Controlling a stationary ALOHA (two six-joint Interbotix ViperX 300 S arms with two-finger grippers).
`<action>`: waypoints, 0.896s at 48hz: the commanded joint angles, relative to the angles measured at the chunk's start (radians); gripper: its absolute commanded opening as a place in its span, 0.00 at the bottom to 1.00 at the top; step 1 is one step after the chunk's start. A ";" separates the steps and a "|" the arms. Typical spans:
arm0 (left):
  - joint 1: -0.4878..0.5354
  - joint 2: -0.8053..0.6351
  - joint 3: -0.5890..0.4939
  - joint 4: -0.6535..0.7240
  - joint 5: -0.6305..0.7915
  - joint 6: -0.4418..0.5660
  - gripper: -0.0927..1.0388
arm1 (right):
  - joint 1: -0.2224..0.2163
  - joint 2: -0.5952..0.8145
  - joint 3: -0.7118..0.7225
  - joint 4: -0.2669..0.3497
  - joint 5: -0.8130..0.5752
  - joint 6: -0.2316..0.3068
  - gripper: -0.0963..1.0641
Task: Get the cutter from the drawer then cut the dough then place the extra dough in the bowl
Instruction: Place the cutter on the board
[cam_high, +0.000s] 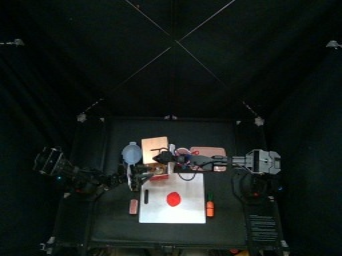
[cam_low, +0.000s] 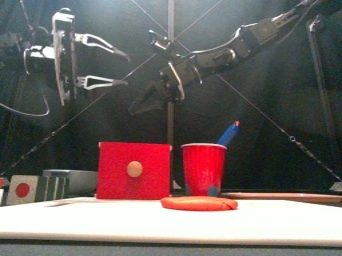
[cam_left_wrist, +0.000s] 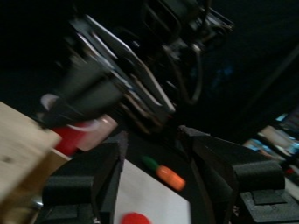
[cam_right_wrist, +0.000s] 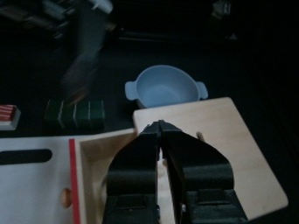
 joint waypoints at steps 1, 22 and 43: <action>0.071 -0.046 0.025 0.021 -0.021 0.091 0.85 | 0.021 -0.058 0.002 0.031 0.095 0.000 0.08; 0.172 -0.161 0.052 0.060 -0.021 0.377 0.85 | 0.094 -0.034 0.000 0.012 0.213 0.002 0.63; 0.196 -0.218 0.084 0.058 -0.021 0.383 0.85 | 0.091 0.049 -0.052 -0.021 0.233 -0.012 0.69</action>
